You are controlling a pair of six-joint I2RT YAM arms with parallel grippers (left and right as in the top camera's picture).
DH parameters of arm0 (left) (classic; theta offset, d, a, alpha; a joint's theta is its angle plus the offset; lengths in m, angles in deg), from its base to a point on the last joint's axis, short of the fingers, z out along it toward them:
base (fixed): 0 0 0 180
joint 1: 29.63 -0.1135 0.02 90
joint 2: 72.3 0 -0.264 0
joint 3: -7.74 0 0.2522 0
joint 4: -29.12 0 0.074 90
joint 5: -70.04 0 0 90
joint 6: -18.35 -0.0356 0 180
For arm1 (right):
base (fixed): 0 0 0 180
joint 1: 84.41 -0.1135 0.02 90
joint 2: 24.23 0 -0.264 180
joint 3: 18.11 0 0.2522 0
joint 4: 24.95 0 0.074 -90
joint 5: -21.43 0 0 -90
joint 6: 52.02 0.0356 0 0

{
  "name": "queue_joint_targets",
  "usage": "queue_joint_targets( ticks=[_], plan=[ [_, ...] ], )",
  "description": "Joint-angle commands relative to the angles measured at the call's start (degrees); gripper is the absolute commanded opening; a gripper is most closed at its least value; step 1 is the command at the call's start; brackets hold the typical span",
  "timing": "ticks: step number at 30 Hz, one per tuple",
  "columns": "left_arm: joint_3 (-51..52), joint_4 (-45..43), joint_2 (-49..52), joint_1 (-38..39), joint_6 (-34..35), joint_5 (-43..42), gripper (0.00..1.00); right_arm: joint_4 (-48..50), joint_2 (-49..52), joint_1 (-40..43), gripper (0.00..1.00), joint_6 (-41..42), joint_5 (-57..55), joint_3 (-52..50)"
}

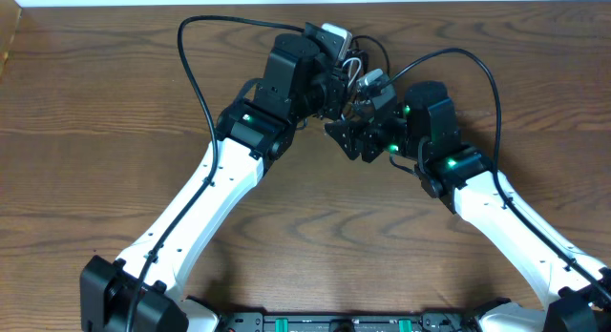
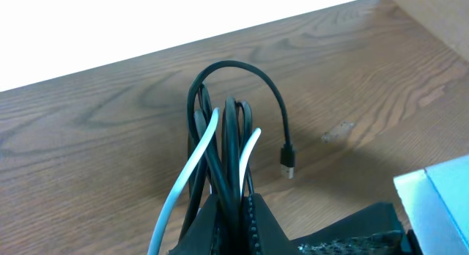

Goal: Untangle cables

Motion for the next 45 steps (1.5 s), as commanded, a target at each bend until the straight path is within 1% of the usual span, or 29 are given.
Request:
queue_joint_targets(
  ticks=[1, 2, 4, 7, 8, 11, 13, 14, 22, 23, 24, 25, 26, 29, 31, 33, 36, 43, 44, 45],
  plan=[
    [-1.31, -0.85, 0.13, -0.17, 1.18, -1.07, 0.07, 0.96, 0.31, -0.24, 0.71, 0.02, -1.2, 0.92],
    [-1.31, -1.03, 0.13, -0.17, 1.2, -1.07, 0.07, 1.07, 0.31, -0.24, 0.69, 0.0, -1.66, 0.92],
    [-1.33, -1.49, 0.07, -0.17, 1.42, -1.22, 0.07, 1.49, 0.31, -0.24, 0.56, 0.0, -3.08, 0.9],
    [-1.42, -1.49, 0.07, -0.17, 1.62, -1.25, 0.07, 1.81, 0.31, -0.24, 0.44, 0.0, -3.06, 0.92],
    [-1.42, -1.49, 0.07, -0.17, 1.62, -1.25, 0.07, 1.84, 0.31, -0.24, 0.38, 0.02, -3.06, 0.9],
    [-1.42, -1.44, 0.07, -0.17, 1.62, -1.25, 0.07, 1.84, 0.31, -0.24, 0.15, 0.02, -3.06, 0.9],
    [-1.42, -1.44, 0.07, -0.17, 1.64, -1.25, 0.07, 1.84, 0.31, -0.24, 0.04, 0.02, -3.06, 0.92],
    [-1.42, -1.44, 0.07, -0.17, 1.62, -1.25, 0.07, 1.84, 0.31, -0.24, 0.01, 0.02, -3.06, 0.9],
    [-1.42, -1.07, 0.07, -0.17, 1.6, -1.22, 0.07, 1.81, 0.31, -0.24, 0.01, 0.02, -3.06, 0.92],
    [-1.42, -1.03, 0.07, -0.17, 1.6, -1.22, 0.07, 1.84, 0.31, -0.24, 0.05, 0.02, -3.06, 0.9],
    [-1.42, -1.05, 0.07, -0.17, 1.62, -1.22, 0.08, 1.84, 0.31, -0.24, 0.19, 0.02, -3.06, 0.92],
    [-1.42, -1.03, 0.07, -0.17, 1.62, -1.22, 0.07, 1.84, 0.31, -0.24, 0.35, 0.02, -3.06, 0.9],
    [-1.42, -1.05, 0.07, -0.17, 1.62, -1.25, 0.07, 1.88, 0.31, -0.24, 0.49, 0.04, -3.06, 0.92],
    [-1.42, -1.07, 0.07, -0.17, 1.62, -1.25, 0.07, 1.88, 0.31, -0.24, 0.72, 0.04, -3.04, 0.92],
    [-1.42, -1.2, 0.07, -0.17, 1.62, -1.25, 0.07, 1.88, 0.31, -0.24, 0.77, 0.04, -3.06, 0.9],
    [-1.42, -1.38, 0.07, -0.17, 1.62, -1.49, 0.07, 2.05, 0.33, -0.24, 0.78, 0.04, -3.06, 0.9],
    [-1.42, -1.9, 0.07, -0.17, 1.62, -3.37, 0.08, 2.56, 0.5, -0.24, 0.76, 0.04, -3.06, 0.9],
    [-1.42, -2.05, 0.07, -0.17, 1.62, -4.02, 0.07, 3.52, 2.67, -0.24, 0.64, 0.07, -3.04, 0.92],
    [-1.42, -2.05, 0.07, -0.17, 1.62, -4.02, 0.07, 3.58, 2.89, -0.24, 0.61, 0.09, -3.04, 0.92],
    [-1.42, -2.05, 0.07, -0.17, 1.62, -4.02, 0.07, 3.63, 3.34, -0.24, 0.56, 0.07, -3.04, 0.92]
  ],
)
